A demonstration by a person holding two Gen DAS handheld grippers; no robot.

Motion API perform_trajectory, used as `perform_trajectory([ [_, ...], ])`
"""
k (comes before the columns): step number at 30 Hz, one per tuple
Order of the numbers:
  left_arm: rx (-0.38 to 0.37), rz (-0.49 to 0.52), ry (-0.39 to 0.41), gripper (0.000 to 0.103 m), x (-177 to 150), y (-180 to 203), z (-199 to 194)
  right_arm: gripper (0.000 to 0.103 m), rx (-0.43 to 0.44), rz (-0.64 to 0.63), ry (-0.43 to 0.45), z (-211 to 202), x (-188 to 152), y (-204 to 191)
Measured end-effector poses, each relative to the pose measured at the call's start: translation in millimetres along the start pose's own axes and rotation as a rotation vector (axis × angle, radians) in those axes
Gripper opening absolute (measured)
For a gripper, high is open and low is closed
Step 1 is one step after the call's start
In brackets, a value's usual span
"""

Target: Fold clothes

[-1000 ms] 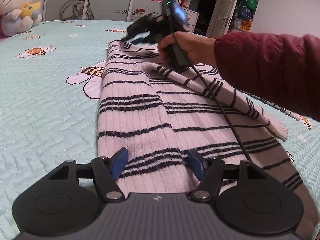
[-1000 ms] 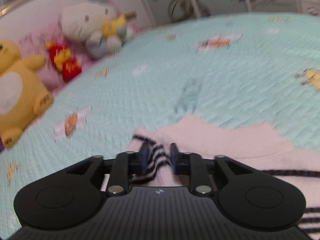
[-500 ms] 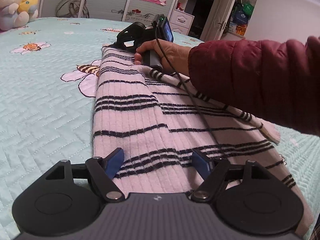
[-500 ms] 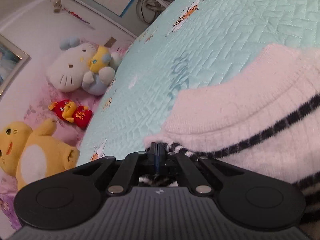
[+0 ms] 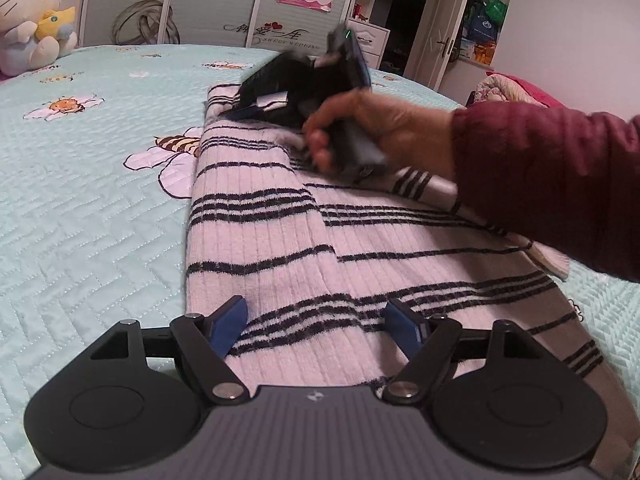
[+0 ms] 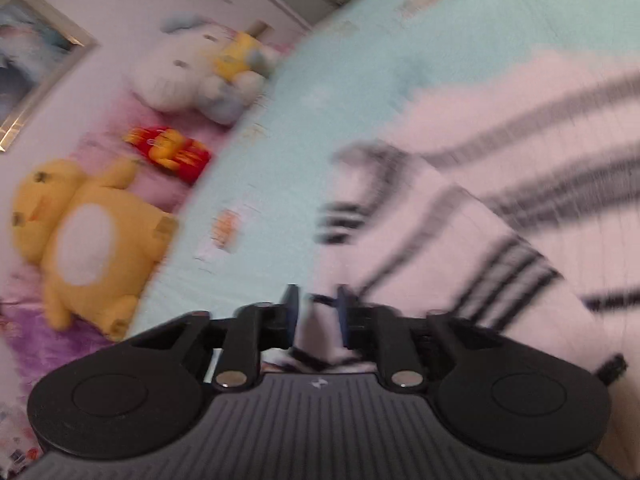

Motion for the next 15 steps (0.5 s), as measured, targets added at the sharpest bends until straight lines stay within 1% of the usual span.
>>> perform_trajectory([
  [1,0.003,0.002,0.0,0.079,0.0,0.3,0.2,0.0,0.007,0.022,0.018,4.0,-0.3,7.1],
  [5,0.016,0.012,-0.001,0.08,-0.5,2.1,0.2,0.0,-0.041,-0.017,0.009,5.2,1.6,-1.5],
  [6,0.02,0.014,0.0,0.08,-0.8,2.5,0.1,0.0,-0.03,-0.015,0.014,-1.1,0.5,-4.9],
  [7,0.024,0.015,0.0,0.08,-1.1,2.7,0.0,0.004,-0.017,-0.012,0.019,-7.5,-0.5,-8.3],
  [8,0.028,0.016,0.001,0.08,-1.4,2.7,0.0,0.01,0.007,-0.01,0.043,-18.7,-4.5,-13.5],
  [9,0.033,0.016,0.002,0.08,-1.7,2.7,-0.1,0.012,0.05,-0.015,0.05,-28.2,-11.8,-21.5],
  [11,0.043,0.02,0.004,0.08,-2.2,3.5,0.1,0.013,0.122,-0.025,0.014,-44.9,-39.2,-34.8],
  [14,0.055,0.027,0.004,0.08,-2.4,4.8,0.7,0.02,0.15,-0.036,-0.083,-40.9,-82.3,-41.1],
  [15,0.058,0.028,0.003,0.08,-2.3,5.1,1.2,0.003,0.091,-0.046,-0.087,-34.8,-89.9,-33.2],
])
Point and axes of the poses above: each gripper's, at about its wrist camera, not at the fingertips, and z roughly the way its jaws point, y to its right, x to its top, the point moved 8 cm from there along z, roughly the way its jaws point, and after that the axes turned 13 degrees about -y, right-handed, at the moved point
